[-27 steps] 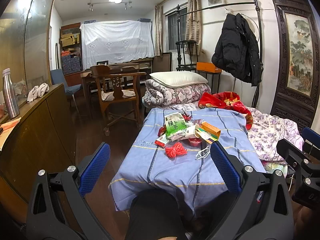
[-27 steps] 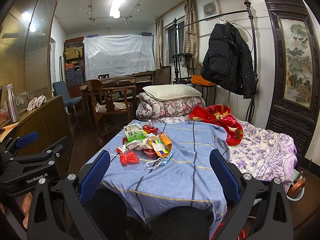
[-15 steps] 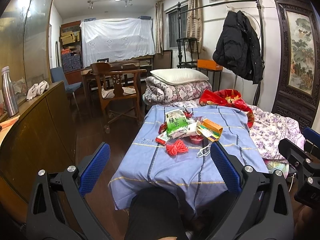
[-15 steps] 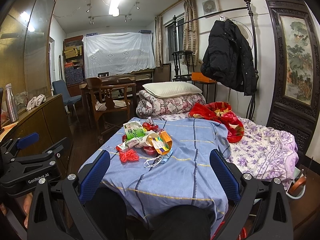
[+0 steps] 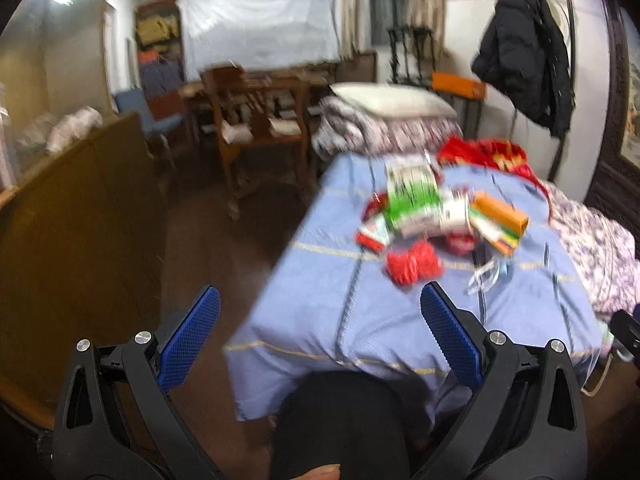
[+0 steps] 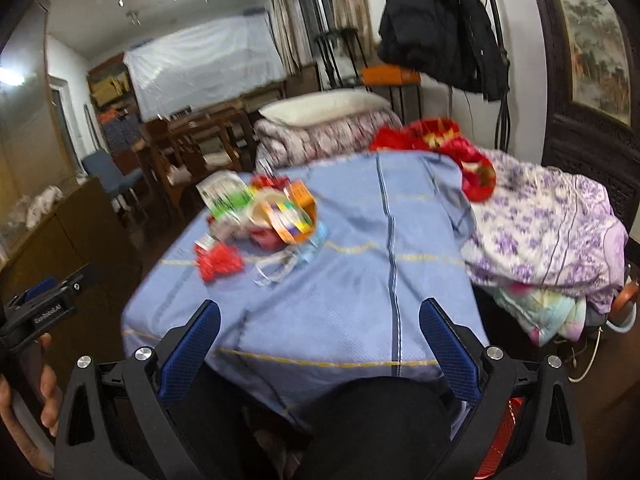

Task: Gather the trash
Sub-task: 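Move both tools toward the trash pile on the blue bed cover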

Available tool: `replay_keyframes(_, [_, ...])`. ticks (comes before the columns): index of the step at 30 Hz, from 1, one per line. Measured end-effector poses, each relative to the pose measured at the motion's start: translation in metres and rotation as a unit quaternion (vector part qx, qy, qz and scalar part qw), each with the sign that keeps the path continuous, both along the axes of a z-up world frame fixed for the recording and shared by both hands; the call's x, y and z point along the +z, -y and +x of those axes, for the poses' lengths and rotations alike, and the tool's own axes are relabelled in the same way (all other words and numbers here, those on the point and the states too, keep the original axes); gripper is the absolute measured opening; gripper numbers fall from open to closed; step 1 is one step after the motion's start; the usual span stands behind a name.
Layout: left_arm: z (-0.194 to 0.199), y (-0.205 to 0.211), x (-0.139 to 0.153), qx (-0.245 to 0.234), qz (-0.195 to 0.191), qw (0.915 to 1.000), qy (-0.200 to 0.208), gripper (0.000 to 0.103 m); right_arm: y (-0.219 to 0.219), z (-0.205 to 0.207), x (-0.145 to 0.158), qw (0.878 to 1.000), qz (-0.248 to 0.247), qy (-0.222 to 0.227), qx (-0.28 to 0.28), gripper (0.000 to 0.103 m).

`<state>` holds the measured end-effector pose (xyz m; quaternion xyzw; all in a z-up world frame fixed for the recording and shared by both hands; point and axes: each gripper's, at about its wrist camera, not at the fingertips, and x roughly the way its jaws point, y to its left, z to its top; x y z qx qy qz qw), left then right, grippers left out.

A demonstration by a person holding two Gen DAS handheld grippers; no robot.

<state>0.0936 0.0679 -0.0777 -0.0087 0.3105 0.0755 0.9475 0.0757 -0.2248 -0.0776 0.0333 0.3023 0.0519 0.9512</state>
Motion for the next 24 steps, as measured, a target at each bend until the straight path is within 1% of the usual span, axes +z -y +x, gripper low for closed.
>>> replay_keyframes(1, [0.004, 0.005, -0.007, -0.006, 0.002, 1.0, -0.007, 0.097, -0.003, 0.008, -0.009, 1.0, 0.021, -0.005, 0.0, 0.097])
replay_keyframes(3, [0.018, 0.017, -0.03, -0.024, 0.011, 0.9994, -0.022, 0.096, -0.005, 0.024, -0.029, 0.999, 0.033, -0.017, 0.002, 0.097])
replay_keyframes(4, [0.025, 0.022, -0.043, -0.037, 0.013, 0.9988, -0.029, 0.096, -0.009, 0.03, -0.036, 0.998, 0.056, -0.024, 0.004, 0.097])
replay_keyframes(5, [0.03, 0.027, -0.051, -0.046, 0.012, 0.9983, -0.034, 0.097, -0.012, 0.036, -0.042, 0.997, 0.066, -0.032, 0.004, 0.097])
replay_keyframes(7, [0.041, 0.037, -0.06, -0.058, 0.012, 0.9974, -0.04, 0.097, -0.016, 0.048, -0.051, 0.997, 0.074, -0.031, 0.01, 0.097])
replay_keyframes(8, [0.049, 0.041, -0.065, -0.065, 0.013, 0.9969, -0.042, 0.097, -0.017, 0.05, -0.055, 0.997, 0.068, -0.032, 0.01, 0.097])
replay_keyframes(11, [0.074, 0.048, -0.071, -0.078, 0.009, 0.9958, -0.048, 0.096, -0.022, 0.068, -0.057, 0.997, 0.077, -0.01, 0.009, 0.097])
replay_keyframes(15, [0.11, 0.057, -0.073, -0.085, 0.003, 0.9952, -0.049, 0.096, -0.01, 0.081, -0.069, 0.997, 0.077, 0.004, -0.001, 0.097])
replay_keyframes(17, [0.128, 0.063, -0.077, -0.092, 0.002, 0.9938, -0.062, 0.096, -0.003, 0.083, -0.079, 0.998, 0.069, -0.003, -0.005, 0.097])
replay_keyframes(19, [0.144, 0.065, -0.08, -0.095, -0.007, 0.9924, -0.078, 0.097, 0.003, 0.084, -0.087, 0.998, 0.059, -0.009, -0.01, 0.097])
replay_keyframes(21, [0.158, 0.065, -0.083, -0.096, -0.024, 0.9909, -0.091, 0.097, 0.009, 0.088, -0.092, 0.997, 0.072, -0.019, -0.007, 0.097])
replay_keyframes(23, [0.17, 0.063, -0.088, -0.092, -0.033, 0.9898, -0.104, 0.097, 0.015, 0.091, -0.095, 0.996, 0.085, -0.026, -0.008, 0.097])
replay_keyframes(24, [0.172, 0.062, -0.091, -0.09, -0.036, 0.9894, -0.108, 0.097, 0.019, 0.09, -0.1, 0.996, 0.081, -0.039, -0.01, 0.098])
